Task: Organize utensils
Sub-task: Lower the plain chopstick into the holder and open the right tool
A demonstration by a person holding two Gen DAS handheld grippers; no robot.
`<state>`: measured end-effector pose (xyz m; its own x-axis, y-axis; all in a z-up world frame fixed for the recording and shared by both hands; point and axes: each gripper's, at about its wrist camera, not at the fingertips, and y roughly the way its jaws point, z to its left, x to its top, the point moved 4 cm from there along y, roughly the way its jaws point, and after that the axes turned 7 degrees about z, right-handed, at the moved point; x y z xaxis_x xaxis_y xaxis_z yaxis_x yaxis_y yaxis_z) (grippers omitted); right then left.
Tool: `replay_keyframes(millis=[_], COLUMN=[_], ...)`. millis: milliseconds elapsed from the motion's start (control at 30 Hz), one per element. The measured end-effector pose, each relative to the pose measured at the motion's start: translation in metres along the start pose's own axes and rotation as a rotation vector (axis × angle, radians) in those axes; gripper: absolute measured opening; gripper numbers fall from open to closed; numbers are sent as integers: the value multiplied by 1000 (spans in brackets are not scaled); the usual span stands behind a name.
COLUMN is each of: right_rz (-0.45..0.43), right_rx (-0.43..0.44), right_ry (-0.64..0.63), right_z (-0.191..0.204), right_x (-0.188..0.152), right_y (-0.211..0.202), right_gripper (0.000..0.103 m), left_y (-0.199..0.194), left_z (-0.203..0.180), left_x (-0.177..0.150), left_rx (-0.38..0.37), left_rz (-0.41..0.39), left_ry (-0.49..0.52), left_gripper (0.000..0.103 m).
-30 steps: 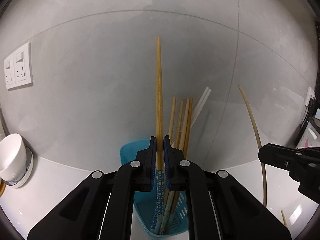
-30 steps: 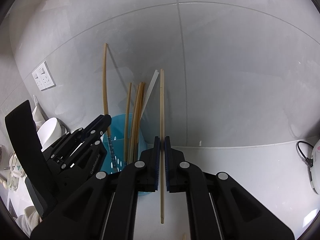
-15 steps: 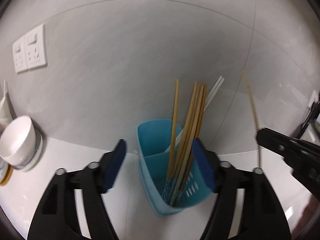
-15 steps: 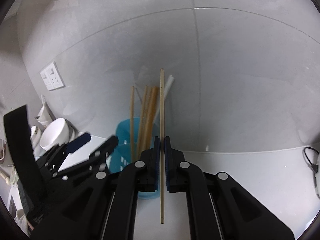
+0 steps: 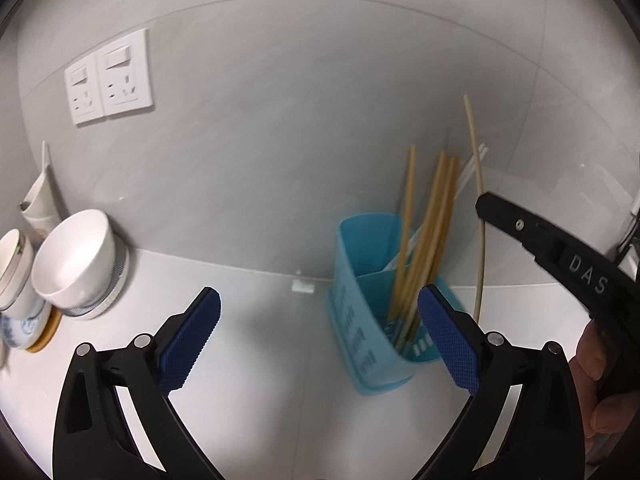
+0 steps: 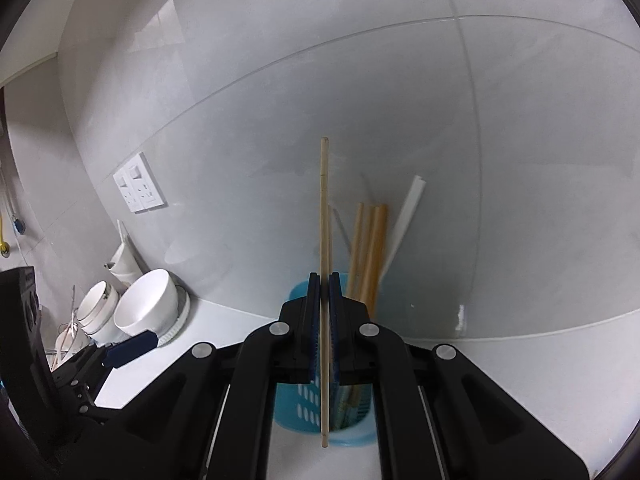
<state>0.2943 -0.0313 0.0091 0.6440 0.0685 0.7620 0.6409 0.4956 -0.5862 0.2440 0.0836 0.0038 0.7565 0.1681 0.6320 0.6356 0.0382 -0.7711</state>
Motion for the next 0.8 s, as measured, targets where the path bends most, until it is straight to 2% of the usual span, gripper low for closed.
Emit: replay_keyframes(millis=[267, 800], right_rz=[-36, 76], right_rx=[-13, -70], right_ry=[-9, -56], right_z=[4, 4], right_x=[-6, -28], right_y=[18, 35], right_gripper=[4, 7], left_y=[4, 10], left_z=[16, 29], left_x=[-1, -1], left_rx=[7, 20], left_rz=[19, 29], left_ry=[-34, -37], left_gripper=[97, 97])
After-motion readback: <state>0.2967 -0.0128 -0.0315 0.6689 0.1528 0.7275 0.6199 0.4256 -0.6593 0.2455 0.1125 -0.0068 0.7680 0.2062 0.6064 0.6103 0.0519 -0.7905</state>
